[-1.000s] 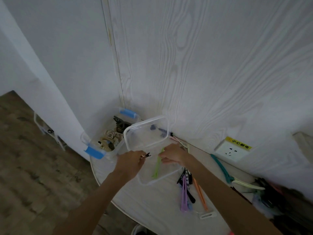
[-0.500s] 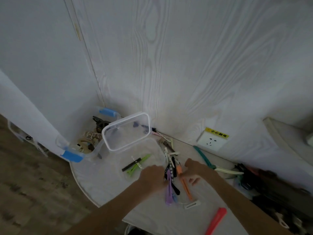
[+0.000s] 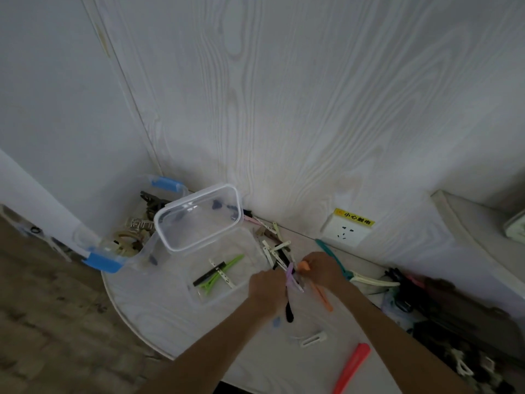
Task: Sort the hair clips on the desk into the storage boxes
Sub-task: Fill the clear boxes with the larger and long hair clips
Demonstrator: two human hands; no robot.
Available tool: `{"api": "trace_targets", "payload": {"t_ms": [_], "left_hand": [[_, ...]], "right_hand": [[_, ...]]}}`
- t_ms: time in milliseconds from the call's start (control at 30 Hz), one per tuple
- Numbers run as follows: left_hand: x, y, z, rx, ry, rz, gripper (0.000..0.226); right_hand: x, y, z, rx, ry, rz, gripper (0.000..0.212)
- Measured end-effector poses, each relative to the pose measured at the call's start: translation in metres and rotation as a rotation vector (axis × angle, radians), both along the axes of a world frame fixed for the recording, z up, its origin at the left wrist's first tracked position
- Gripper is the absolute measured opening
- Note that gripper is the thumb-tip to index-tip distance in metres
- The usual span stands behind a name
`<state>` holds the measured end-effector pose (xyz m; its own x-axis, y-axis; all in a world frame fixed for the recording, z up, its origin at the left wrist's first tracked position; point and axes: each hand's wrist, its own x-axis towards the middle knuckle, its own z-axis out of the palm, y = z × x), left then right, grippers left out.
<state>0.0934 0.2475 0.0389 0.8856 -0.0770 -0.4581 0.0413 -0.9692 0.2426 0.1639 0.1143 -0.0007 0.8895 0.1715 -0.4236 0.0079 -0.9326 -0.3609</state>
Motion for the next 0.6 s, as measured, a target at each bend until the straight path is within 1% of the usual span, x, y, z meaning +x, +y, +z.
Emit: {"api": "trace_targets", "payload": {"t_ms": [67,100,167,200,267,367,400,467,533,600], "left_hand": [[0.002,0.007,0.015,-0.133,-0.005,0.045,0.03],[0.003,0.015,0.024,-0.221,-0.013,0.084,0.029],[0.002,0.041,0.041,-0.362,-0.053,0.164,0.025],[0.001,0.058,0.048,-0.385,-0.078,0.188,0.024],[0.0,0.094,0.053,-0.348,-0.091,0.214,0.026],[0.0,0.134,0.044,-0.237,-0.01,0.252,0.033],[0.0,0.143,0.04,-0.211,0.017,0.256,0.035],[-0.003,0.155,0.032,-0.208,0.031,0.266,0.037],[-0.005,0.164,0.027,-0.235,-0.008,0.312,0.037],[-0.005,0.163,0.03,-0.243,-0.09,0.35,0.033]], "right_hand": [[0.008,-0.005,0.01,0.057,-0.02,-0.012,0.025],[0.011,-0.006,0.016,0.146,-0.035,-0.034,0.024],[0.01,0.0,0.035,0.411,-0.032,-0.082,0.014],[0.008,0.008,0.047,0.516,-0.009,-0.061,0.009],[0.003,0.03,0.065,0.599,0.045,0.049,0.008],[-0.002,0.07,0.075,0.524,0.065,0.292,0.033],[-0.003,0.081,0.075,0.506,0.102,0.356,0.041],[-0.004,0.094,0.07,0.466,0.179,0.443,0.049],[0.0,0.094,0.07,0.461,0.16,0.412,0.04],[0.01,0.08,0.068,0.475,0.032,0.234,0.025]]}}
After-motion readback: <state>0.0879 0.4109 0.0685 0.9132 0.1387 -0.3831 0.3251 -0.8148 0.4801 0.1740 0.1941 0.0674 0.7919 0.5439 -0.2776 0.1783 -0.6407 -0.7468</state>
